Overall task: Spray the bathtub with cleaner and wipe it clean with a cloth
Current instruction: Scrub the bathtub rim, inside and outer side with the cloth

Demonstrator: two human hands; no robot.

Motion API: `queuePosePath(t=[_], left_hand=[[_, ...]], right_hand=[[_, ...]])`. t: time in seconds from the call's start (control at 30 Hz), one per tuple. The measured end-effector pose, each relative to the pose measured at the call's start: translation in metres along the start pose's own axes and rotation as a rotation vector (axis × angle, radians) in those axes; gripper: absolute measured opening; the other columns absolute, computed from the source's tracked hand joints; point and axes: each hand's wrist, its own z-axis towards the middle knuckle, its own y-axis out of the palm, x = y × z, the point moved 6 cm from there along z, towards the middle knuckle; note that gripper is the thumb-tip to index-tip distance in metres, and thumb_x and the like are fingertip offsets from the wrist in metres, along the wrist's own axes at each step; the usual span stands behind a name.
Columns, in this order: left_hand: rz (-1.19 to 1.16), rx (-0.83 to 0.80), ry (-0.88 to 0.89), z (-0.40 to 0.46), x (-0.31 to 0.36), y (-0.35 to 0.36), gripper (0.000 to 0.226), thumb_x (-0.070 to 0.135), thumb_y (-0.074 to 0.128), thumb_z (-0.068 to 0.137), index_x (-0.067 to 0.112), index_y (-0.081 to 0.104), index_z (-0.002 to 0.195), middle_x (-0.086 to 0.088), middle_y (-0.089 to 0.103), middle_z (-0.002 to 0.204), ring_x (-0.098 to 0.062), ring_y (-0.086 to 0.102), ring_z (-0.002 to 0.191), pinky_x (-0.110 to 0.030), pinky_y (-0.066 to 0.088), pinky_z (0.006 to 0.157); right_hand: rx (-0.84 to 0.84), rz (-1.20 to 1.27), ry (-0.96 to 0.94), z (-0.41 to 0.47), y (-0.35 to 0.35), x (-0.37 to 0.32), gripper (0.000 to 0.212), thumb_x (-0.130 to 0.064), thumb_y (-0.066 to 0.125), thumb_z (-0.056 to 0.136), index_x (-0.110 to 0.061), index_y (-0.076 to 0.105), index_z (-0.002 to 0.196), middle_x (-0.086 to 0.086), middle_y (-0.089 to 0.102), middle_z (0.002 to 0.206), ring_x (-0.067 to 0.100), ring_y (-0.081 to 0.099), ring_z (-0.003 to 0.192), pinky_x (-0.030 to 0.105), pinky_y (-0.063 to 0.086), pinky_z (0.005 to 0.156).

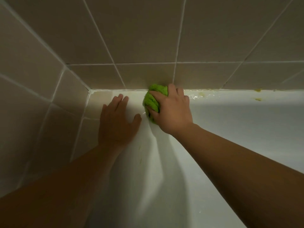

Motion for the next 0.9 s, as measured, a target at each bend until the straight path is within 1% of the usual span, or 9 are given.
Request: queuePosePath(t=[0.07, 0.17, 0.3, 0.4, 0.53, 0.6, 0.77, 0.83, 0.9], left_hand=[[0.015, -0.002, 0.052, 0.001, 0.005, 0.002, 0.082, 0.063, 0.044, 0.085, 0.014, 0.048, 0.151, -0.008, 0.041, 0.161, -0.025, 0.033, 0.151, -0.051, 0.019, 0.124], [0.004, -0.018, 0.130, 0.008, 0.018, 0.005, 0.079, 0.061, 0.050, 0.086, 0.013, 0.050, 0.148, -0.009, 0.045, 0.158, -0.027, 0.037, 0.148, -0.053, 0.024, 0.123], [-0.020, -0.049, 0.232, 0.021, 0.041, 0.014, 0.071, 0.047, 0.067, 0.087, 0.009, 0.055, 0.145, -0.012, 0.051, 0.152, -0.029, 0.043, 0.143, -0.055, 0.026, 0.121], [-0.023, -0.038, 0.296, 0.025, 0.050, 0.019, 0.065, 0.040, 0.071, 0.089, 0.009, 0.057, 0.144, -0.015, 0.054, 0.147, -0.034, 0.048, 0.137, -0.053, 0.033, 0.120], [-0.018, 0.017, 0.355, 0.028, 0.054, 0.021, 0.062, 0.043, 0.066, 0.089, 0.008, 0.061, 0.140, -0.019, 0.059, 0.138, -0.037, 0.054, 0.127, -0.044, 0.044, 0.108], [-0.009, 0.027, 0.377, 0.028, 0.056, 0.021, 0.061, 0.042, 0.066, 0.090, 0.006, 0.062, 0.139, -0.019, 0.059, 0.137, -0.037, 0.054, 0.126, -0.044, 0.044, 0.107], [-0.001, 0.027, 0.421, 0.029, 0.059, 0.022, 0.057, 0.038, 0.065, 0.092, 0.004, 0.063, 0.137, -0.020, 0.061, 0.136, -0.039, 0.054, 0.125, -0.047, 0.046, 0.107], [0.003, 0.032, 0.462, 0.029, 0.062, 0.023, 0.054, 0.037, 0.063, 0.094, 0.004, 0.063, 0.137, -0.019, 0.063, 0.134, -0.039, 0.055, 0.122, -0.047, 0.046, 0.105], [0.011, 0.030, 0.499, 0.029, 0.064, 0.024, 0.053, 0.036, 0.062, 0.095, 0.004, 0.063, 0.137, -0.019, 0.064, 0.132, -0.040, 0.057, 0.120, -0.047, 0.046, 0.104]], right_hand=[[0.031, 0.004, 0.017, -0.009, -0.006, 0.024, 0.050, -0.052, 0.064, 0.090, -0.042, 0.056, 0.139, 0.007, 0.047, 0.125, 0.033, 0.044, 0.110, 0.042, 0.037, 0.088], [0.175, 0.040, 0.152, -0.035, -0.018, 0.080, 0.055, -0.046, 0.070, 0.090, -0.038, 0.055, 0.142, 0.012, 0.049, 0.125, 0.036, 0.046, 0.106, 0.047, 0.044, 0.090], [0.275, 0.041, 0.351, -0.055, -0.018, 0.119, 0.058, -0.041, 0.073, 0.089, -0.035, 0.055, 0.144, 0.016, 0.047, 0.127, 0.039, 0.043, 0.111, 0.050, 0.041, 0.096], [0.237, 0.019, 0.254, -0.041, -0.012, 0.087, 0.058, -0.042, 0.074, 0.086, -0.034, 0.057, 0.141, 0.017, 0.050, 0.127, 0.040, 0.045, 0.108, 0.047, 0.039, 0.090], [0.142, -0.021, 0.050, -0.025, -0.011, 0.065, 0.056, -0.046, 0.071, 0.087, -0.036, 0.057, 0.140, 0.013, 0.051, 0.125, 0.036, 0.046, 0.105, 0.043, 0.038, 0.085], [0.169, 0.006, 0.084, -0.034, -0.019, 0.090, 0.058, -0.045, 0.074, 0.085, -0.037, 0.058, 0.140, 0.013, 0.051, 0.125, 0.037, 0.047, 0.105, 0.044, 0.039, 0.086], [0.311, 0.089, 0.418, -0.069, -0.038, 0.172, 0.054, -0.042, 0.072, 0.091, -0.037, 0.057, 0.142, 0.014, 0.046, 0.126, 0.037, 0.043, 0.110, 0.049, 0.041, 0.098], [0.297, 0.069, 0.429, -0.066, -0.038, 0.164, 0.055, -0.041, 0.072, 0.090, -0.036, 0.057, 0.142, 0.015, 0.047, 0.127, 0.038, 0.043, 0.111, 0.049, 0.040, 0.097], [0.262, 0.050, 0.342, -0.056, -0.035, 0.140, 0.056, -0.041, 0.072, 0.087, -0.035, 0.057, 0.141, 0.015, 0.048, 0.127, 0.038, 0.043, 0.109, 0.047, 0.040, 0.092]])
